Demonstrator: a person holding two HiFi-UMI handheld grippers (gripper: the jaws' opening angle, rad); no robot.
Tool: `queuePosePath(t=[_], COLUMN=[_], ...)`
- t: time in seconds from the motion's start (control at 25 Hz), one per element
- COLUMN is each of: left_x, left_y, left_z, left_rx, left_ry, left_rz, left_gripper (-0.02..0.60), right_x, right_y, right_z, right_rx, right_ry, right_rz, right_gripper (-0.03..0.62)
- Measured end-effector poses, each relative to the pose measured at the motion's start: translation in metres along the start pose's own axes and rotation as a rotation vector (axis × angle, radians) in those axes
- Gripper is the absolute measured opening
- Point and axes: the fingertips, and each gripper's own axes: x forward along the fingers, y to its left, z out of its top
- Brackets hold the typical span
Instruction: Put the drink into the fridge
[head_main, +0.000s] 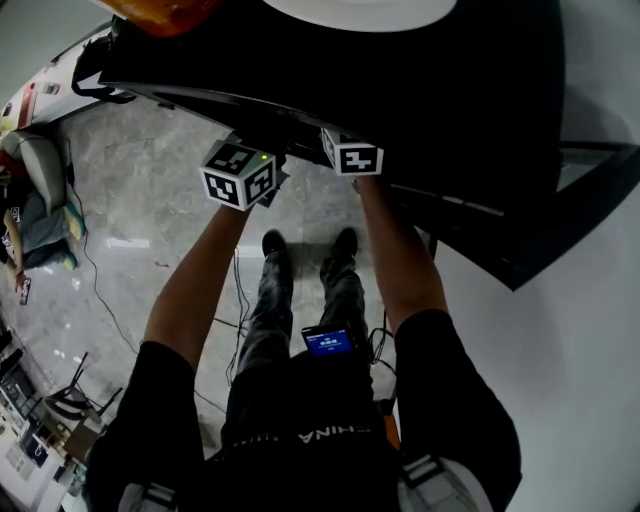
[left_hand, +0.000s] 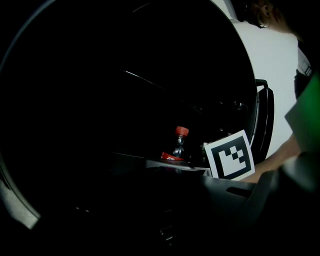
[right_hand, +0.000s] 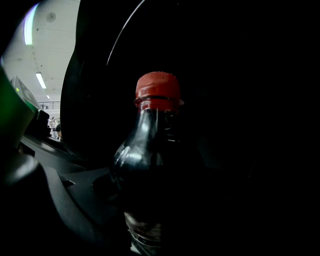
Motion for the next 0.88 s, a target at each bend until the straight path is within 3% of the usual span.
queuePosePath(t=[0.28, 0.52, 0.88], left_x=[0.008, -0.003, -0.033], left_y=[0.002, -0.001, -0.019], left_z=[-0.001, 0.0, -0.001], left_rx=[0.009, 0.038, 0.011], left_ry=[0.005, 0.007, 0.043], left_rz=[0.006, -0.001, -0.003], left_gripper=[0.011, 0.011, 0.011], right_x=[-0.003, -0.017, -0.073], right_y=[0.003, 0.006, 0.02], right_z=[-0.008, -0.017, -0.034], right_rx=[-0.084, -0.073, 0.029], right_ry=[-0.003, 0.033, 0.153], right_rz=[0.007, -0.027, -0.008], right_gripper=[0.316, 0.329, 0.331])
